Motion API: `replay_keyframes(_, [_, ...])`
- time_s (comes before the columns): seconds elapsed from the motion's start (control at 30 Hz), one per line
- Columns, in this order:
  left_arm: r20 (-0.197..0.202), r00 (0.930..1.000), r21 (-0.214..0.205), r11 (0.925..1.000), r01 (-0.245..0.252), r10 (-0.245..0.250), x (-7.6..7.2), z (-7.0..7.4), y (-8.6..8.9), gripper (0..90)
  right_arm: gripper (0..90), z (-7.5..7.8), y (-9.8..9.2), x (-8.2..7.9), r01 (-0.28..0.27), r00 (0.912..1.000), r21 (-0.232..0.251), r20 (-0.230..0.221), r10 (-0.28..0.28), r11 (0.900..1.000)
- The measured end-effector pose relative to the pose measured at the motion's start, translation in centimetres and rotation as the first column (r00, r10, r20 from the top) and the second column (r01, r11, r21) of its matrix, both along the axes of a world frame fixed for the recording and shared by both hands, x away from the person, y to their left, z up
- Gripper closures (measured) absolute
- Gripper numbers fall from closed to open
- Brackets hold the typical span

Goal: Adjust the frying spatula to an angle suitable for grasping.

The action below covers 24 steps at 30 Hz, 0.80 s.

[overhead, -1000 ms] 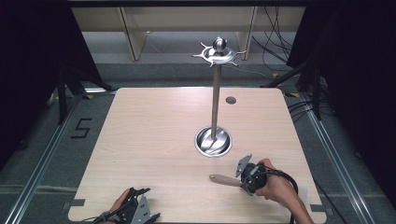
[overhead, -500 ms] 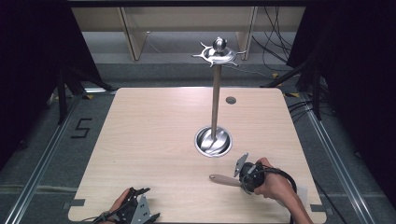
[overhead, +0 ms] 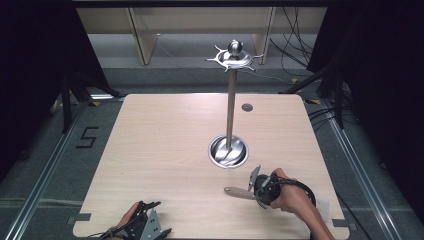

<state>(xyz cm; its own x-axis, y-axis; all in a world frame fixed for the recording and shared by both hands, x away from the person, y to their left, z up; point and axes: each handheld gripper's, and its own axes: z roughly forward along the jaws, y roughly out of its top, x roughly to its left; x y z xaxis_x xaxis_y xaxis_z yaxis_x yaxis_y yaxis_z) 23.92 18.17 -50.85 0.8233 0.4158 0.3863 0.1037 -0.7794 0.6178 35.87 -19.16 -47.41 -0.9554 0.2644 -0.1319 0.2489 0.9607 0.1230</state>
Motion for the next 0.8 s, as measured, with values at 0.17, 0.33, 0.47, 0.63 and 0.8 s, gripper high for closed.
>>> replay_keyframes(0.17, [0.006, 1.0000, 0.001, 1.0000, -0.004, 0.004, 0.0, 0.0, 0.0, 15.9, 76.4, 0.0, -0.2, 0.0, 0.018, 0.9998, 0.020, -0.002, -0.018, 0.9996])
replay_keyframes(0.33, [0.025, 0.9995, 0.003, 0.9998, -0.020, 0.020, 0.0, 0.1, 0.1, 15.9, 76.5, 0.0, -0.7, 0.1, 0.026, 0.9996, 0.041, 0.007, -0.027, 0.9988])
replay_keyframes(0.47, [0.016, 0.9998, -0.001, 0.9999, -0.010, 0.010, 0.0, -0.1, 0.0, 15.9, 76.5, 0.5, -1.2, -0.2, 0.056, 0.9983, 0.086, 0.012, -0.057, 0.9947])
replay_keyframes(0.63, [-0.001, 1.0000, -0.004, 1.0000, -0.005, 0.005, 0.0, 0.0, 0.1, 15.9, 76.5, 1.8, -2.4, -0.2, 0.053, 0.9979, 0.162, 0.027, -0.058, 0.9853])
replay_keyframes(0.8, [0.002, 1.0000, 0.000, 1.0000, -0.006, 0.006, 0.0, 0.1, 0.1, 15.9, 76.6, 3.4, -4.2, -0.6, 0.079, 0.9928, 0.261, 0.066, -0.100, 0.9620])
